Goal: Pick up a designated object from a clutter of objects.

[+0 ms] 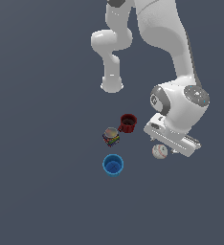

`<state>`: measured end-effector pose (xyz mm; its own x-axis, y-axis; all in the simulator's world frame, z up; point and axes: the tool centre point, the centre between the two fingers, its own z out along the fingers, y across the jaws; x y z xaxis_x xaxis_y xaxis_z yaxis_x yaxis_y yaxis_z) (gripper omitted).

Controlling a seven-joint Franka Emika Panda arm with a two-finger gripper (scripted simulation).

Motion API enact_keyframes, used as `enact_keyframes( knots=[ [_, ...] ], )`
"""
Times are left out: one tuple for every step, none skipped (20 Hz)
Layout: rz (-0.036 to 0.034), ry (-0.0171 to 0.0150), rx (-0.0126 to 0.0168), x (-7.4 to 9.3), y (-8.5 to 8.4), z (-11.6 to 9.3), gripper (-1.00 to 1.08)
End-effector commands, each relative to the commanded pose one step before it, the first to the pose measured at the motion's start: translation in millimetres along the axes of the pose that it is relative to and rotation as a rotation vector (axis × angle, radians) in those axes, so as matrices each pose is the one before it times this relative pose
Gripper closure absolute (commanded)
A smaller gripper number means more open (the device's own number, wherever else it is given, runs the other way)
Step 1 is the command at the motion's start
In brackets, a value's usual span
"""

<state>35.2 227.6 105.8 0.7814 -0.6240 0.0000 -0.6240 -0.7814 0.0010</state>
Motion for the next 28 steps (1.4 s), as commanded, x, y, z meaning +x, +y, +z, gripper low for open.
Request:
enact_keyframes(
  knots=[
    [0.01601, 0.00022, 0.00083, -3.68, -3.26, 4.57, -0.92],
    [0.00372, -0.00009, 0.00007, -1.11, -0.82, 1.24, -0.92],
    [0.00293, -0.00007, 0.00005, -0.85, -0.62, 0.96, -0.92],
    [0.00207, -0.00005, 0.00004, -0.62, -0.44, 0.69, -0.92],
    [0.0012, -0.00003, 0.00002, -0.4, -0.28, 0.41, -0.92],
    [0.0, 0.0, 0.0, -0.35, -0.21, 0.14, -0.92],
    [-0.00293, -0.00039, -0.00055, 0.53, 0.65, -0.53, -0.92],
    [0.0, 0.0, 0.0, -0.02, 0.0, 0.4, -0.92],
    [0.0, 0.0, 0.0, -0.06, -0.01, 1.19, -0.92],
    [0.0, 0.0, 0.0, -0.11, -0.02, 1.97, -0.92],
    [0.0, 0.0, 0.0, -0.15, -0.02, 2.76, -0.92],
    [0.00068, 0.00008, 0.00011, 0.17, 0.19, 3.45, -0.92],
    [0.0, 0.0, 0.0, -0.25, 0.0, 4.29, -0.92],
    [0.00068, 0.00008, 0.00011, 0.07, 0.22, 4.95, -0.92],
    [0.0, 0.0, 0.0, -0.35, 0.02, 5.75, -0.92],
    [0.00068, 0.00008, 0.00011, 0.01, 0.23, 5.87, -0.92],
    [0.0, 0.0, 0.0, -0.3, 0.0, 5.2, -0.92],
    [0.00068, 0.00008, 0.00011, 0.14, 0.15, 4.34, -0.92],
    [0.0, 0.0, 0.0, -0.15, -0.11, 3.64, -0.92],
    [0.0, 0.0, 0.0, -0.07, -0.19, 2.86, -0.92],
    [0.00068, 0.00006, 0.00011, 0.39, -0.07, 1.99, -0.92],
    [0.0, 0.0, 0.0, 0.1, -0.34, 1.28, -0.92],
    [0.0, 0.0, 0.0, 0.14, -0.34, 0.56, -0.92],
    [0.0, 0.0, 0.0, 0.07, -0.15, 0.11, -0.92],
    [0.0, 0.0, 0.0, 0.0, 0.0, 0.0, 1.08],
    [0.0, 0.0, 0.0, 0.0, 0.0, 0.0, 1.08],
    [0.0, 0.0, 0.0, 0.0, 0.0, 0.0, 1.08],
    [0.0, 0.0, 0.0, 0.0, 0.0, 0.0, 1.08]
  ],
)
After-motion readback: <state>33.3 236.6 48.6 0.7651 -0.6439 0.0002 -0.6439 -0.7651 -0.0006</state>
